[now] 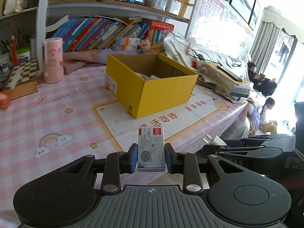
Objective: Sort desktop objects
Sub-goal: 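Carry the card box and charger with both tools over the yellow box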
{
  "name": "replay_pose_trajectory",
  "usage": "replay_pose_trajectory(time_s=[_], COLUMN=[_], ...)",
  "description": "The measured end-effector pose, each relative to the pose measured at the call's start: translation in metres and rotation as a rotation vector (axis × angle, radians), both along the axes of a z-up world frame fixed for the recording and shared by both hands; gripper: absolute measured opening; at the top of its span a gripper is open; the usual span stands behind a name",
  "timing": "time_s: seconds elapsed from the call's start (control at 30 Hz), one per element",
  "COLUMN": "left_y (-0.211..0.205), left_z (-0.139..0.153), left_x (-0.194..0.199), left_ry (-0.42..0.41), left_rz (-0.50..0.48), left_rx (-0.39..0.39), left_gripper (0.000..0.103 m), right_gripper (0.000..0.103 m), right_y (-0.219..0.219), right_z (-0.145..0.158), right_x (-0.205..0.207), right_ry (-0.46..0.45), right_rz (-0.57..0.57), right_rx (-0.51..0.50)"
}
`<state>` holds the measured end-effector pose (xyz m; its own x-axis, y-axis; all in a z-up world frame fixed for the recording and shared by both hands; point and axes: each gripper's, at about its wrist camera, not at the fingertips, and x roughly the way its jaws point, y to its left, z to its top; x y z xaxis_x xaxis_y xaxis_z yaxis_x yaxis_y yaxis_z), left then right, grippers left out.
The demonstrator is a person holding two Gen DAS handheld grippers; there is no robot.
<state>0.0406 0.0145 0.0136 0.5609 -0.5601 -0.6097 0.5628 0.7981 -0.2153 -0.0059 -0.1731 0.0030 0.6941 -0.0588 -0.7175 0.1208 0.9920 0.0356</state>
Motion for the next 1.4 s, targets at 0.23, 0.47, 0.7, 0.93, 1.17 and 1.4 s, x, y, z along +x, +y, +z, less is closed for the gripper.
replay_pose_trajectory(time_s=[0.23,0.47,0.7,0.93,1.17,1.4], left_y=[-0.017,-0.034,-0.059,-0.09,-0.125,-0.154], left_z=[-0.001,0.0,0.002,0.004,0.015,0.032], left_x=[0.008,0.02,0.032,0.048,0.066,0.091], left_ry=[0.005,0.002,-0.006,-0.02,-0.059,-0.125], left_rz=[-0.032,-0.053,-0.086,-0.107,-0.108,-0.047], left_rx=[0.016,0.021,0.023,0.028,0.024,0.023], left_gripper=[0.028,0.028,0.028,0.028,0.028,0.028], right_gripper=[0.031,0.031,0.031,0.031,0.031,0.031], right_y=[-0.014,-0.025,-0.045,-0.067,-0.098,-0.13], right_z=[-0.001,-0.001,-0.002,-0.006,-0.004,0.015], right_x=[0.005,0.017,0.031,0.049,0.072,0.104], right_ry=[0.013,0.015,0.015,0.022,-0.001,-0.074], right_rz=[-0.023,-0.019,-0.039,-0.036,-0.015,0.03], right_rx=[0.008,0.007,0.02,0.021,0.022,0.021])
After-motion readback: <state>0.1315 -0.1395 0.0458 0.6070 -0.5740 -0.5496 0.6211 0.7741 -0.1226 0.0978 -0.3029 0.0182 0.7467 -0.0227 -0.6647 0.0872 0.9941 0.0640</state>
